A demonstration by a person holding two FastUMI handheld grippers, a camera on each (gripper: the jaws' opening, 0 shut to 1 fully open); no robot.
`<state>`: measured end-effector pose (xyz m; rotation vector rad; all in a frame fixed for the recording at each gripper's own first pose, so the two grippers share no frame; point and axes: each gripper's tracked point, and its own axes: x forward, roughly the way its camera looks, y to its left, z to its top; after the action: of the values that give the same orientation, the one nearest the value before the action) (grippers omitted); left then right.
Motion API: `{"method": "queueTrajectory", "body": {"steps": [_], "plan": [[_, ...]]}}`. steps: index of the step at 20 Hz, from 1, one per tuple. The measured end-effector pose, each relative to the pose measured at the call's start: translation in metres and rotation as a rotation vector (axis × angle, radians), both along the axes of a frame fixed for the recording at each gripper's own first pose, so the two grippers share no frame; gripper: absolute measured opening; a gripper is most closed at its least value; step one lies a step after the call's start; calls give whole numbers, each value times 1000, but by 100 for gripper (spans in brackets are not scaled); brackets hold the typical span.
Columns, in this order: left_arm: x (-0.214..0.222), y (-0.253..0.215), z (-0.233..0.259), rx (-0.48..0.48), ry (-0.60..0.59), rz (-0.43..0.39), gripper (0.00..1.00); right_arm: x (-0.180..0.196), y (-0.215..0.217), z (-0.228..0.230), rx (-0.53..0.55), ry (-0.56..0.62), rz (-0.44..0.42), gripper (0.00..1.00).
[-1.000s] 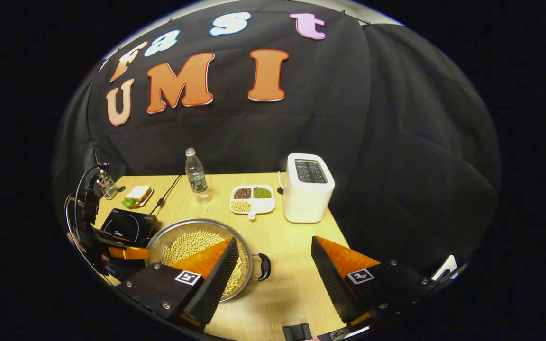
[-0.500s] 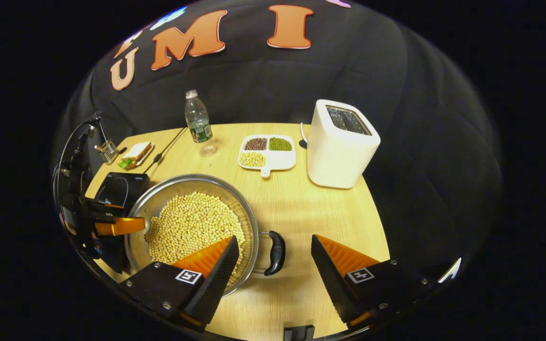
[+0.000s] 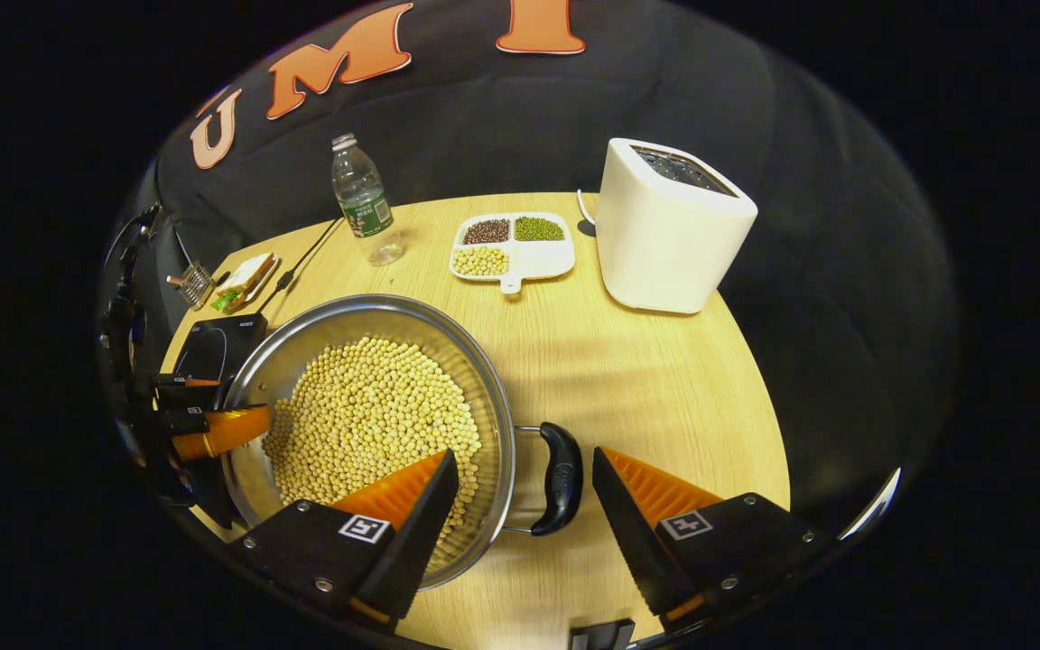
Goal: First push the handle of the pot to place it horizontally, then grasp the pot with both hands and set it on the induction cooktop.
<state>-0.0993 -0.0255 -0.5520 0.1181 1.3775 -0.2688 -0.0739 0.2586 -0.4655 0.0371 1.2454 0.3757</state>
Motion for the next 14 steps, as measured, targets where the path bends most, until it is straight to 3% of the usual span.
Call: {"method": "queueTrajectory", "body": {"steps": [4,6,7,9,14], "plan": [[2,-1,-8,-9,-2,2,92,1,-7,-11,-40,10,-17,85],[5,2,-11,-12,-11,12,82,-5,-14,-20,-52,49,-24,75],[6,2,-12,-13,-21,24,79,-4,-14,-23,-45,51,-43,64],[7,2,-13,3,-33,29,72,-5,-15,-24,-46,61,-63,66],[18,3,-16,31,-80,29,71,-10,-14,-28,-87,83,-79,66]]}}
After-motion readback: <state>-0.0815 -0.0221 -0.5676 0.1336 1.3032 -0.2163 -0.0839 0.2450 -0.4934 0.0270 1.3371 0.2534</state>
